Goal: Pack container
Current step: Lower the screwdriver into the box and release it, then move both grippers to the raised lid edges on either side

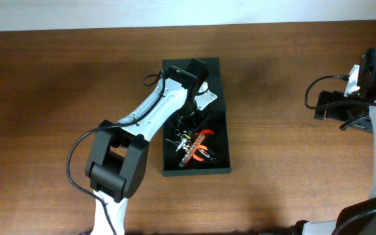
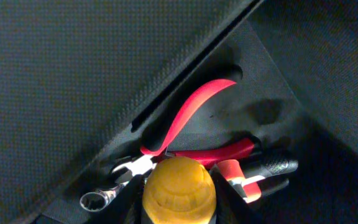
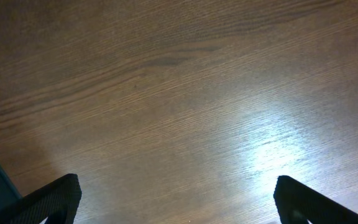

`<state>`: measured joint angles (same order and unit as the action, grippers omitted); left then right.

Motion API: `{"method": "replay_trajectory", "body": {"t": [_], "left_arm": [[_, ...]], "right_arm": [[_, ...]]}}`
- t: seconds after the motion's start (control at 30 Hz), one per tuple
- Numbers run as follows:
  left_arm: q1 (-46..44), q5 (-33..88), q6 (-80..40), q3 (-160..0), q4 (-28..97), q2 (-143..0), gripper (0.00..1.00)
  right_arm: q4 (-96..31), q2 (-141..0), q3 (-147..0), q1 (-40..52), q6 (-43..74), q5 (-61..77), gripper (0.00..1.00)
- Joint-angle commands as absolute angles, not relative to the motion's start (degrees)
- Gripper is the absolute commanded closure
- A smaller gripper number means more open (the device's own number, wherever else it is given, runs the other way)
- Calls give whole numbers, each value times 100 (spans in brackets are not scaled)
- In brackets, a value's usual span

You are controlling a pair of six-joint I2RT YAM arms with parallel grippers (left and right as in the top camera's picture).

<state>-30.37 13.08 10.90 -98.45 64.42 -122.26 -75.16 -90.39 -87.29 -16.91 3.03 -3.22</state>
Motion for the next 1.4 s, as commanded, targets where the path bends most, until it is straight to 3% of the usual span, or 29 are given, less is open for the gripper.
{"method": "replay_trajectory", "body": {"t": [0.0,0.07,0.23,0.6,0.8,1.07,1.13,1.37], "left_arm": [[-3022,1417,1035,-9815,6442,-12230,76],[-3022,1417,1035,-9815,6434,-12230,75],[-3022,1417,1033,-9817,6401,-12230,34],[-3022,1417,950,-10298,6582,-12223,30],[-3022,1415,950,-12040,7614,-12221,24],[-2880,1372,582,-14750,8847,-12221,1],[-2698,1369,521,-15500,9115,-12213,1],[-1712,491,-1426,-16564,9668,-12213,1]], "right_arm": [[-7513,-9048,-8737,-1732,327,-368,1],[-7513,-9048,-8737,-1732,327,-368,1],[-7513,-9048,-8737,-1732,327,-368,1],[-7513,-9048,-8737,-1732,327,-368,1],[-7513,-9048,-8737,-1732,327,-368,1],[-7513,-9048,-8737,-1732,327,-368,1],[-7513,-9048,-8737,-1732,327,-368,1],[-7513,-9048,-8737,-1732,327,-368,1]]}}
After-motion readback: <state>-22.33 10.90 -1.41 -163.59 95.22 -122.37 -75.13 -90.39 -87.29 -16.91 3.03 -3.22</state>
